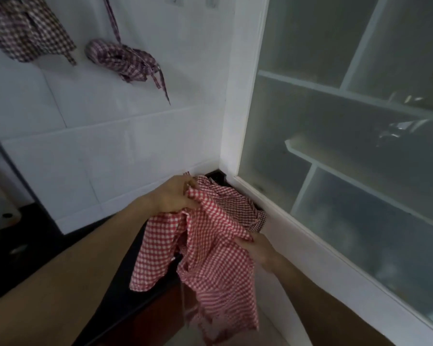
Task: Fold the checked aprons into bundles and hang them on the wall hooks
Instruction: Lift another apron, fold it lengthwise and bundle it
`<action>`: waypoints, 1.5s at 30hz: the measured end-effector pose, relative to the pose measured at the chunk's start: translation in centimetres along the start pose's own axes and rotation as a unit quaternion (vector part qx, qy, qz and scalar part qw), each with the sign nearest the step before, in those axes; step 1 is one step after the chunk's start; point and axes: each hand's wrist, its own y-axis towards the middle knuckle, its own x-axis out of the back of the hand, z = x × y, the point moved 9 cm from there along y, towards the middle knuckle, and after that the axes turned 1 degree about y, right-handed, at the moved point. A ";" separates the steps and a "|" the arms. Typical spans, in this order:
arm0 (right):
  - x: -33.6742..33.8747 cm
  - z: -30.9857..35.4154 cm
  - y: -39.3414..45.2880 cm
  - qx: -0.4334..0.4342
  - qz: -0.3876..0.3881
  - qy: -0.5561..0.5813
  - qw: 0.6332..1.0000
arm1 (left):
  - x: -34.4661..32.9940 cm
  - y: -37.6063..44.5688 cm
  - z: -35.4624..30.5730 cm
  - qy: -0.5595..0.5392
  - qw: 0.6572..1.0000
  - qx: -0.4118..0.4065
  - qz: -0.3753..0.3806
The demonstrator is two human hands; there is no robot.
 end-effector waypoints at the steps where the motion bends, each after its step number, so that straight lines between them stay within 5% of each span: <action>1: 1.3 0.0 -0.1 0.000 -0.040 0.008 0.999 | -1.0 -0.3 2.0 0.042 0.998 0.028 0.040; 4: 4.4 -0.3 -0.6 0.003 -0.122 0.061 0.991 | -5.0 -2.2 8.3 0.161 0.970 0.107 0.146; 8: 2.2 0.9 -1.3 0.010 -0.043 0.063 0.997 | -11.0 -4.3 11.4 0.173 0.955 0.159 0.180; 12: -1.6 1.8 -2.6 0.043 0.047 0.034 0.997 | -14.8 -3.7 5.2 -0.017 0.997 0.040 0.058; 17: -0.9 0.9 -6.1 0.075 0.130 -0.042 0.988 | -15.8 -4.4 4.2 -0.050 0.998 -0.023 -0.026; 22: 3.0 -7.8 -5.7 -0.074 0.053 -0.325 0.941 | -18.5 -4.5 4.2 -0.139 0.989 0.008 0.058; 28: 7.5 -4.6 -5.8 0.037 -0.175 -0.259 0.949 | -22.0 -6.8 5.5 -0.184 0.929 0.118 0.297; 34: 7.8 2.4 -8.2 0.144 -0.261 -0.180 0.937 | -20.8 -4.4 5.0 -0.152 0.968 0.073 0.184; 38: 5.1 5.4 -8.3 0.195 -0.190 -0.222 0.936 | -19.3 -3.4 2.2 -0.202 0.969 -0.016 0.141; 45: 3.9 7.7 -8.2 0.222 -0.109 -0.255 0.935 | -17.9 -1.0 2.0 -0.281 0.957 -0.025 0.068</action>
